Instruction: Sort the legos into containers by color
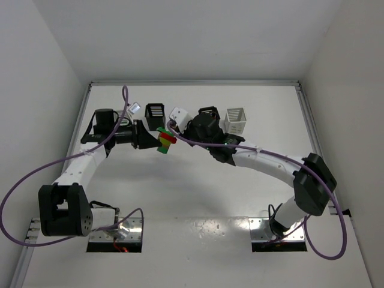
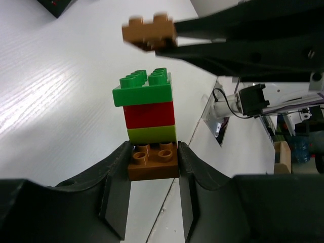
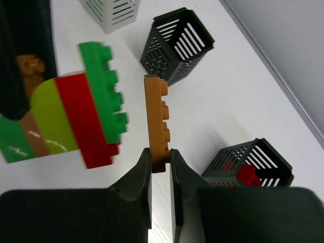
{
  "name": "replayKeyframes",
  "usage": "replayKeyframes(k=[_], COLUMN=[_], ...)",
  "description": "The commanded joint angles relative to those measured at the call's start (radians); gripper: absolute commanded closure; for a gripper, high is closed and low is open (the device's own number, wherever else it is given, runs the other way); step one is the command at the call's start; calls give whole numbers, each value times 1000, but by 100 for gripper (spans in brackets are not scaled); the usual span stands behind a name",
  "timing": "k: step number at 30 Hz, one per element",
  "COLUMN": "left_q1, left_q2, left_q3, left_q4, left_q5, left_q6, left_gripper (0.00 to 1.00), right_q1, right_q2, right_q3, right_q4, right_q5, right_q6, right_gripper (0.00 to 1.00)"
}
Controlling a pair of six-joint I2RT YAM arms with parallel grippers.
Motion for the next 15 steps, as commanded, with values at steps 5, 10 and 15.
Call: replayKeyframes(k=[5, 10, 15], left_q1=[-13, -13, 8], left_q2=[2, -7, -17], left_q3=[-25, -25, 0], left_q4=[-76, -96, -204], left_q5=[4, 4, -5], left_q6=[98, 146, 230], left_gripper=[66, 68, 68], right_q1=[-45, -67, -87], right_q2=[-6, 3, 77], right_q3=[33, 42, 127], right_q4=[73, 64, 81], right_q5=[41, 19, -70], right_q6=[29, 38, 12], right_gripper=[100, 100, 100])
